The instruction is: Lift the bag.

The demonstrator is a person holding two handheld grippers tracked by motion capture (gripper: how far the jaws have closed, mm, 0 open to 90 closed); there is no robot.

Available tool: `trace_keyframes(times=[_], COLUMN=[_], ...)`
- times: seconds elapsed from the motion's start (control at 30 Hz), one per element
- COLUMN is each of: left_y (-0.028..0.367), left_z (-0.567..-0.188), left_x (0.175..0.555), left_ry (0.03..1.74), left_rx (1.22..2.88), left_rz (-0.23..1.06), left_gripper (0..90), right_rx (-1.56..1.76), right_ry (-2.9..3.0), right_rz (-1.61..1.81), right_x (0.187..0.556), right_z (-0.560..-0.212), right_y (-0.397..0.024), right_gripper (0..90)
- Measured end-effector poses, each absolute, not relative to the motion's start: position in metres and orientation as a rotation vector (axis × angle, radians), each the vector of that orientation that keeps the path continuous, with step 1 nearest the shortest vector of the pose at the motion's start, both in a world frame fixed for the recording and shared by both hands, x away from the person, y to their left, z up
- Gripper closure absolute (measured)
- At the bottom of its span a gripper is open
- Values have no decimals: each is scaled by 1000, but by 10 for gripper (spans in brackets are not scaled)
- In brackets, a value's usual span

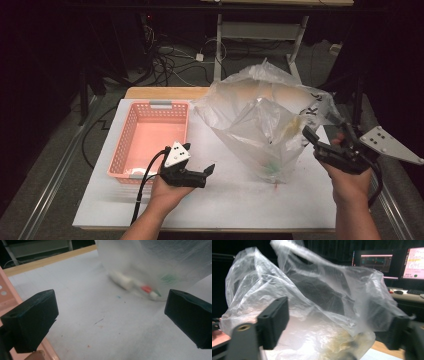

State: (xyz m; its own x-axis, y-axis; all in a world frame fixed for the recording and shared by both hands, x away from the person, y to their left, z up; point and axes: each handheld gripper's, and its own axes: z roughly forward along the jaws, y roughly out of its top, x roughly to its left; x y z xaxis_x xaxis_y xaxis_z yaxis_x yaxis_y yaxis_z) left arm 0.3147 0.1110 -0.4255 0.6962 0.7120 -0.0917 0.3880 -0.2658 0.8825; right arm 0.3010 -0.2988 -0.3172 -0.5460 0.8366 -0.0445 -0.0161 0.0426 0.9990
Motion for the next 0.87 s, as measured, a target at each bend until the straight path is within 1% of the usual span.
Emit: trace_keyframes(times=[0.23,0.37,0.6,0.87], left_y=[110,109,112,121], left_z=[-426,-427,-424,-423], left_x=[312,310,304,300], left_ry=[857,855,848,863], left_rx=[1888,1888,1883,1863], left_rz=[402,409,421,437], left_gripper=[0,0,0,0], right_rx=[794,774,817,875], right_ry=[1655,1682,1752,1824], right_rz=[1593,1578,1546,1477], right_x=[272,262,254,260], right_z=[-307,-309,-328,-354], right_y=[-306,-305,-304,-304], right_gripper=[103,90,44,0])
